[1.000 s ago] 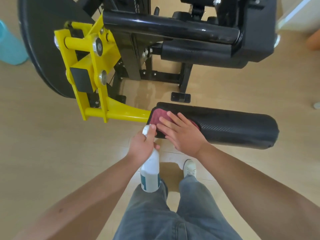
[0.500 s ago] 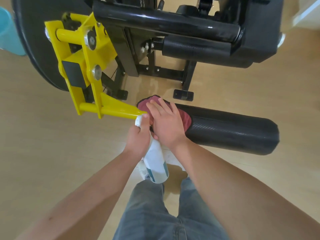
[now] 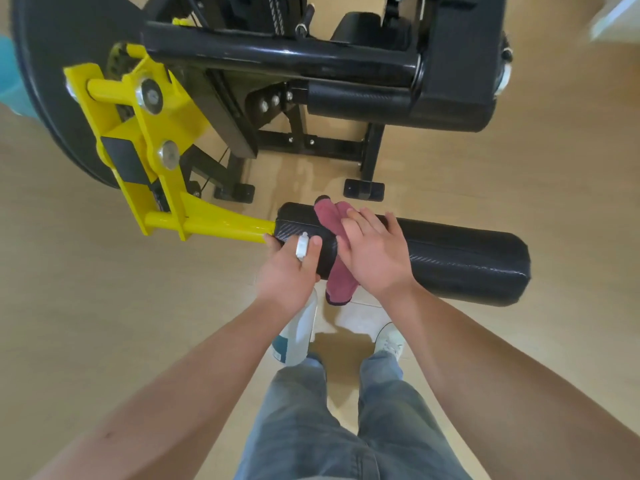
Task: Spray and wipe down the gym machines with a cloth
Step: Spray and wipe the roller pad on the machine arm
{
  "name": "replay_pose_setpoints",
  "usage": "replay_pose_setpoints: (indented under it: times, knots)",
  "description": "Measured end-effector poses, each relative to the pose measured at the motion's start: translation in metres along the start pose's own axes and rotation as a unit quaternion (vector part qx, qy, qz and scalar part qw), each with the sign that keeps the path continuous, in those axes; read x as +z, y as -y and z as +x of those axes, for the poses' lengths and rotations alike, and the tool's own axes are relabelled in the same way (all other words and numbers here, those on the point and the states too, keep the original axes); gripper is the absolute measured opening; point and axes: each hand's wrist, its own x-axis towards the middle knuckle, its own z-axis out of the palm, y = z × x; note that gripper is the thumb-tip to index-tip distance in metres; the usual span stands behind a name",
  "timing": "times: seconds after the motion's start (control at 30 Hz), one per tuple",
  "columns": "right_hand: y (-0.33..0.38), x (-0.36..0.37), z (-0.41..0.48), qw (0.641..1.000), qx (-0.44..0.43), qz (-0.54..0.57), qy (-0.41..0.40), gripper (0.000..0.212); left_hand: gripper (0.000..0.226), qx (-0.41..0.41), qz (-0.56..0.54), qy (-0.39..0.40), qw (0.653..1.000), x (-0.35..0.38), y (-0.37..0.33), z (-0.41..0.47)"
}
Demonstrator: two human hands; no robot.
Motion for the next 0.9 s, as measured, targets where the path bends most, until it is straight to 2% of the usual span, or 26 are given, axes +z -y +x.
replay_pose_setpoints:
  times: [0.07,0.13,0.2,0.27,0.4,0.53,0.6,0.73,0.8,0.9]
  knots:
    - [-0.006,-0.003,-0.002,1.000,0.024,0.011,0.001,0.043,0.047,0.008,0.035,-0.012,0.999,0.009,-0.009,-0.007]
    - [-0.014,-0.006,-0.005,0.998,0.046,0.031,-0.012,0.035,0.039,0.052,0.063,-0.010,0.997,0.015,-0.018,-0.021]
    - [-0.027,-0.014,-0.009,0.996,0.075,0.045,0.010,0.036,0.034,0.120,0.103,0.024,0.987,0.023,-0.025,-0.031]
    - [-0.044,-0.023,-0.016,0.992,0.109,0.048,0.040,0.038,0.039,0.161,0.135,0.069,0.975,0.029,-0.032,-0.032]
    - [-0.084,-0.033,-0.038,0.985,0.167,-0.010,0.039,0.033,0.049,0.148,0.147,0.108,0.972,0.040,-0.055,-0.024]
    - [-0.134,-0.032,-0.063,0.969,0.245,-0.041,0.007,0.018,0.044,0.161,0.188,0.123,0.961,0.056,-0.074,-0.019]
    - [-0.161,-0.029,-0.080,0.958,0.284,-0.046,0.015,0.017,0.041,0.158,0.196,0.120,0.960,0.061,-0.080,-0.018]
    - [-0.180,-0.026,-0.090,0.945,0.326,-0.010,0.030,0.024,0.065,0.141,0.182,0.103,0.968,0.063,-0.080,-0.018]
    - [-0.162,-0.028,-0.084,0.948,0.317,0.035,0.015,0.030,0.062,0.150,0.179,0.109,0.966,0.063,-0.080,-0.019]
    - [-0.113,-0.027,-0.071,0.971,0.229,0.068,-0.010,0.035,0.061,0.163,0.189,0.112,0.962,0.062,-0.080,-0.014]
